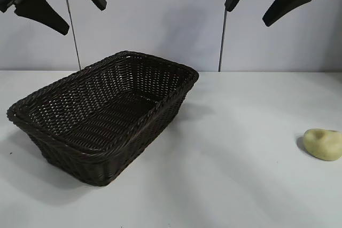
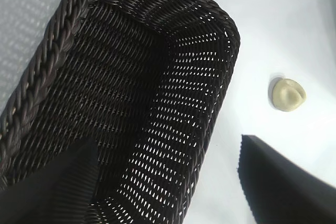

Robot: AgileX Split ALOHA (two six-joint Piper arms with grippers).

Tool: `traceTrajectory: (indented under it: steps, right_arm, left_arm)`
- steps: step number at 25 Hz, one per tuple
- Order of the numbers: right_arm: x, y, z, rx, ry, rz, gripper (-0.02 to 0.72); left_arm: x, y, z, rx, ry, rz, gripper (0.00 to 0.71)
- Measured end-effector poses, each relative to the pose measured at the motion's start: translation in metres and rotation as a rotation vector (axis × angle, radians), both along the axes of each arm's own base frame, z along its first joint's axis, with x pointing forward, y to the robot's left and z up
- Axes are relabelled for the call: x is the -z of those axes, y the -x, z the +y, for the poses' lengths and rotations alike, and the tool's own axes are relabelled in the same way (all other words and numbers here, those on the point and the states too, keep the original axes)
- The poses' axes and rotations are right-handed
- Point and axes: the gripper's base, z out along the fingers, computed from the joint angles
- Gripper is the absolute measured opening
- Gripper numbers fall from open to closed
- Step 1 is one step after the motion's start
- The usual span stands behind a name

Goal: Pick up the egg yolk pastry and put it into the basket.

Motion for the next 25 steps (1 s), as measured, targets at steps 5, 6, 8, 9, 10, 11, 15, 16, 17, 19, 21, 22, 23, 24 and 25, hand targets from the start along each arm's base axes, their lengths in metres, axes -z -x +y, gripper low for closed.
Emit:
traceTrajectory:
  steps: [5, 6, 8, 9, 10, 11, 15, 16, 17, 19, 21, 22, 23, 24, 25]
  right_arm:
    - [-0.0001, 0.0, 0.0002, 0.0, -0.002, 0.0, 0.529]
    - [-0.0001, 0.0, 0.0002, 0.0, -0.002, 0.0, 0.529]
    - [-0.0001, 0.0, 0.0002, 0.0, -0.002, 0.0, 0.529]
    - [-0.0001, 0.0, 0.0002, 0.0, -0.002, 0.0, 0.529]
    - [-0.0001, 0.0, 0.0002, 0.0, -0.002, 0.0, 0.529]
    - [-0.0001, 0.0, 0.0002, 0.0, -0.002, 0.0, 0.529]
    - [-0.0001, 0.0, 0.0002, 0.0, -0.002, 0.0, 0.529]
    - [-0.0001, 0.0, 0.0002, 0.0, -0.002, 0.0, 0.529]
    - [-0.0001, 0.0, 0.0002, 0.0, -0.002, 0.0, 0.529]
    - [-0.0001, 0.0, 0.0002, 0.0, -0.002, 0.0, 0.529]
    - [-0.0001, 0.0, 0.0002, 0.0, -0.002, 0.0, 0.529]
    - [-0.0001, -0.0001, 0.0001, 0.0, -0.002, -0.001, 0.529]
    - [0.0, -0.0001, 0.0, 0.0, 0.0, -0.001, 0.529]
    - [0.0001, 0.0, -0.0001, 0.0, 0.002, 0.0, 0.529]
    - [0.0001, 0.0001, -0.0002, 0.0, 0.003, 0.001, 0.529]
  left_arm:
    - [0.0, 0.0, 0.0, 0.0, 0.0, 0.0, 0.541]
    - [0.0, 0.0, 0.0, 0.0, 0.0, 0.0, 0.541]
    - [0.0, 0.0, 0.0, 0.0, 0.0, 0.0, 0.541]
    - [0.0, 0.0, 0.0, 0.0, 0.0, 0.0, 0.541]
    - [0.0, 0.0, 0.0, 0.0, 0.0, 0.0, 0.541]
    - [0.0, 0.0, 0.0, 0.0, 0.0, 0.0, 0.541]
    - [0.0, 0.0, 0.0, 0.0, 0.0, 0.0, 0.541]
    - [0.0, 0.0, 0.0, 0.0, 0.0, 0.0, 0.541]
    - [0.0, 0.0, 0.0, 0.0, 0.0, 0.0, 0.541]
    - [0.0, 0.0, 0.0, 0.0, 0.0, 0.0, 0.541]
    - [0.0002, 0.0008, -0.0001, 0.005, -0.001, 0.008, 0.541]
    - [0.0006, 0.0019, -0.0002, 0.012, -0.002, 0.018, 0.541]
    - [0.0009, 0.0031, -0.0003, 0.019, -0.003, 0.029, 0.541]
    - [0.0012, 0.0042, -0.0003, 0.026, -0.004, 0.04, 0.541]
    - [0.0016, 0.0057, -0.0004, 0.036, -0.006, 0.055, 0.541]
